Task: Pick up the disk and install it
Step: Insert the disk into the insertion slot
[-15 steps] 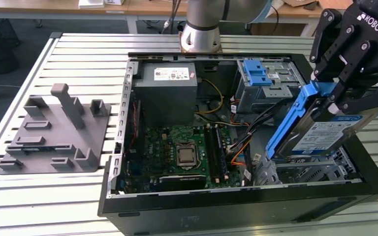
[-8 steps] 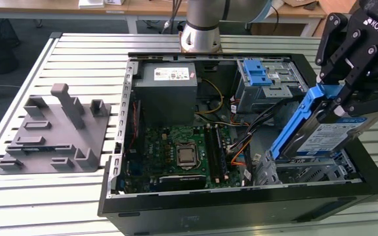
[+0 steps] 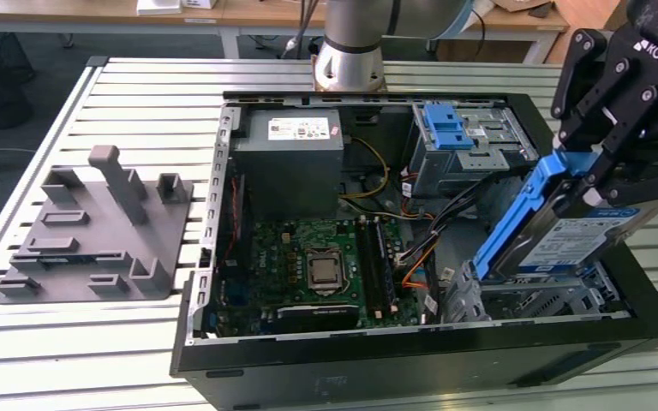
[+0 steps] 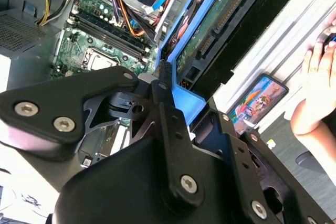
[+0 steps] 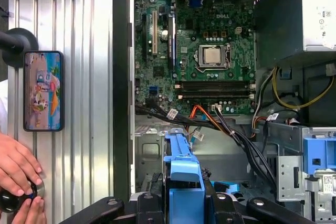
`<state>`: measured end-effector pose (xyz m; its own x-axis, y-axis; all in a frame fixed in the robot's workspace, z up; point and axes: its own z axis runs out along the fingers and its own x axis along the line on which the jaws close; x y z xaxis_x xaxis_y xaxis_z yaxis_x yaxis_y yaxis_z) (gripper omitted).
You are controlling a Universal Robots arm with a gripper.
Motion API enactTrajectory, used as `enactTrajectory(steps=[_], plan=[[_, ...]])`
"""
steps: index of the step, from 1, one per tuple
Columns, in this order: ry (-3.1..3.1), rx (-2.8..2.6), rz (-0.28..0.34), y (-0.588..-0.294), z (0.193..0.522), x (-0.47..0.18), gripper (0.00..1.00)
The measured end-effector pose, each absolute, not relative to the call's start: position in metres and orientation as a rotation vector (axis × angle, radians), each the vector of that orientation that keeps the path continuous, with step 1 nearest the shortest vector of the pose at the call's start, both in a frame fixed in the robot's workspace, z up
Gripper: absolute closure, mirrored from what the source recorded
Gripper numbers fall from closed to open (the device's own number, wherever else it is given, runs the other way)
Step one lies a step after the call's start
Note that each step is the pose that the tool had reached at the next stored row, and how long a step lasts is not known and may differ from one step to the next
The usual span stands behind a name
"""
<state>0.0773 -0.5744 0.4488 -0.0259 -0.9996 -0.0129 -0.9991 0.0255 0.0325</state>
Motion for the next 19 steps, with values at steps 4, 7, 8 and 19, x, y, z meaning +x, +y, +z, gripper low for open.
enactTrajectory(steps=[4,7,8,19], plan=[[-2.24,2.183,-0.051,-0.5735,0.4474,0.0783,0.64],[-2.24,2.183,-0.05,-0.5711,0.4468,0.0785,0.64],[-2.24,2.183,-0.05,-0.5706,0.4464,0.0785,0.64],[-2.24,2.184,-0.052,-0.5695,0.4399,0.0789,0.64]])
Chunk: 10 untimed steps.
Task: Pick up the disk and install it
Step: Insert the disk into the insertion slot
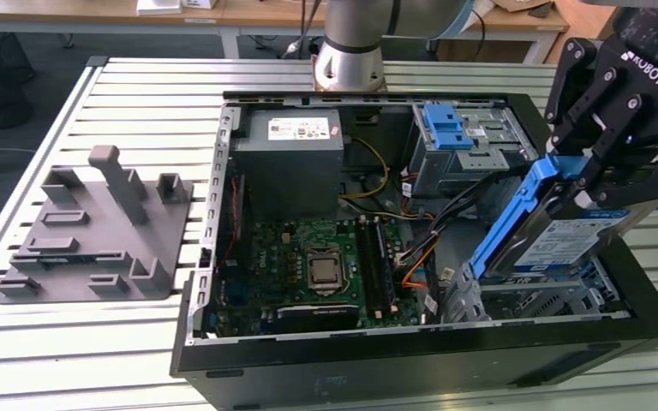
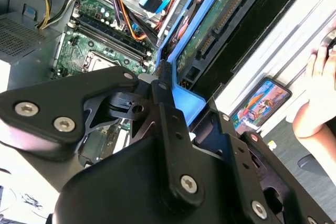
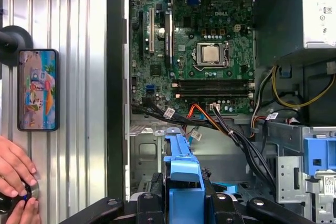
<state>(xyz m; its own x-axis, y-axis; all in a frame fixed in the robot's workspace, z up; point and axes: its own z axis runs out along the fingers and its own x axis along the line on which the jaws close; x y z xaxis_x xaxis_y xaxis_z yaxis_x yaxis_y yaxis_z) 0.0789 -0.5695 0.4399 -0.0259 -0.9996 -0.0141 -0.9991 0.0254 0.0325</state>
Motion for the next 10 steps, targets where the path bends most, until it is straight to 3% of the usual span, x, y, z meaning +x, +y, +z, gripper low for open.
enactTrajectory(steps=[10], plan=[[-2.24,2.184,-0.052,-0.5694,0.4334,0.0794,0.64]])
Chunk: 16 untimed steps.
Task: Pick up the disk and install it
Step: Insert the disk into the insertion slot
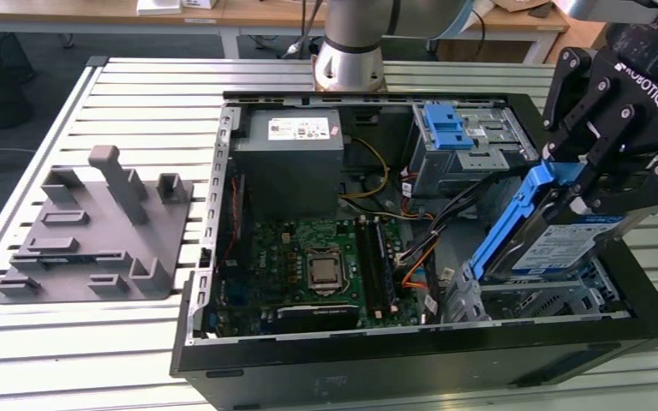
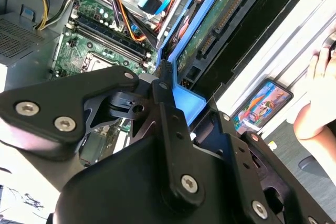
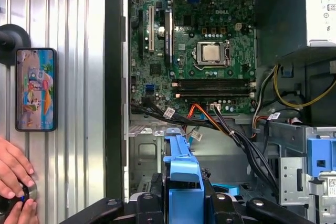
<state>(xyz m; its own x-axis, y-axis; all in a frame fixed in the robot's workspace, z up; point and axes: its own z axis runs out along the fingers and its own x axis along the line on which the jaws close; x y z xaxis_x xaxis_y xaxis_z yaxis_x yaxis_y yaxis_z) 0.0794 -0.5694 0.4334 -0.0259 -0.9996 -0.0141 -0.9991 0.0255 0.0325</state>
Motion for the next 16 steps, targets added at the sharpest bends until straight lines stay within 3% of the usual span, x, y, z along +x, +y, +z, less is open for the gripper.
enactTrajectory(steps=[9,12,16], plan=[[-2.241,2.184,-0.052,-0.5694,0.4331,0.0794,0.62],[-2.24,2.184,-0.052,-0.5694,0.4331,0.0794,0.5],[-2.24,2.184,-0.052,-0.5694,0.4283,0.0794,0.5]])
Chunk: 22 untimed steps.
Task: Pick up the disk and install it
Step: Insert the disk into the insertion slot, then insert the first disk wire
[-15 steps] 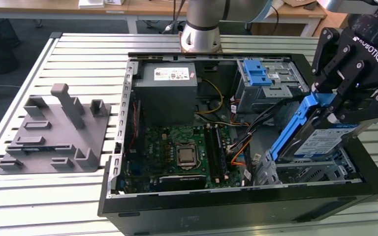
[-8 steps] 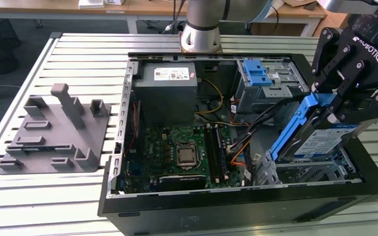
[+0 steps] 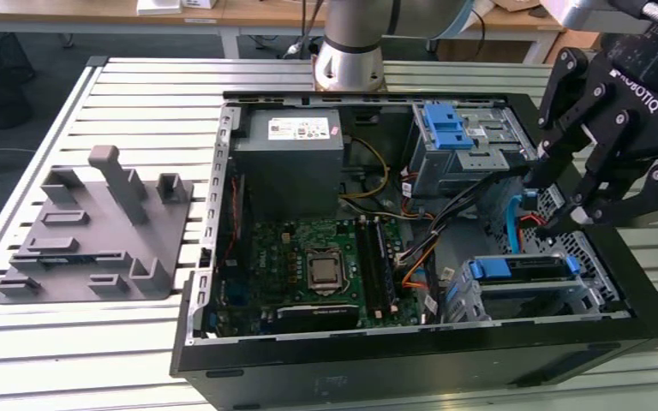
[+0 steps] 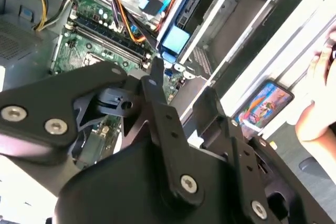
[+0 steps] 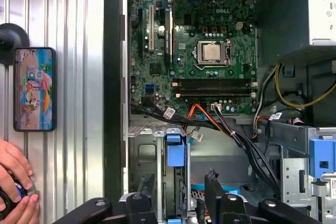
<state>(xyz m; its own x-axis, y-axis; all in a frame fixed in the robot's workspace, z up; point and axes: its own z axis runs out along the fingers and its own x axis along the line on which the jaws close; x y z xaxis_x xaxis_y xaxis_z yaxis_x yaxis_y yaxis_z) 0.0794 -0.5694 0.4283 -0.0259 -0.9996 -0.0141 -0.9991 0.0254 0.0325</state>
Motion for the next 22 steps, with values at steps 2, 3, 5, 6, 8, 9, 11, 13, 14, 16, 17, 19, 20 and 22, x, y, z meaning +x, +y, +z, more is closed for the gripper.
enactTrajectory(steps=[2,3,5,6,8,9,11,13,14,16,17,19,20,22], plan=[[-2.241,2.184,-0.052,-0.569,0.425,0.079,0.5],[-2.24,2.184,-0.052,-0.569,0.423,0.079,0.52],[-2.24,2.184,-0.052,-0.57,0.419,0.079,0.58],[-2.24,2.184,-0.052,-0.57,0.417,0.079,0.64],[-2.241,2.184,-0.052,-0.57,0.414,0.079,0.7],[-2.24,2.184,-0.052,-0.57,0.412,0.079,0.76],[-2.24,2.184,-0.052,-0.57,0.409,0.079,0.82],[-2.24,2.183,-0.051,-0.57,0.409,0.079,0.87],[-2.24,2.183,-0.051,-0.57,0.409,0.079,0.89],[-2.24,2.184,-0.052,-0.57,0.409,0.079,0.89],[-2.24,2.183,-0.052,-0.57,0.409,0.079,0.89],[-2.24,2.184,-0.052,-0.57,0.404,0.079,0.89],[-2.24,2.184,-0.052,-0.57,0.404,0.079,0.89],[-2.24,2.184,-0.052,-0.57,0.404,0.079,0.89]])
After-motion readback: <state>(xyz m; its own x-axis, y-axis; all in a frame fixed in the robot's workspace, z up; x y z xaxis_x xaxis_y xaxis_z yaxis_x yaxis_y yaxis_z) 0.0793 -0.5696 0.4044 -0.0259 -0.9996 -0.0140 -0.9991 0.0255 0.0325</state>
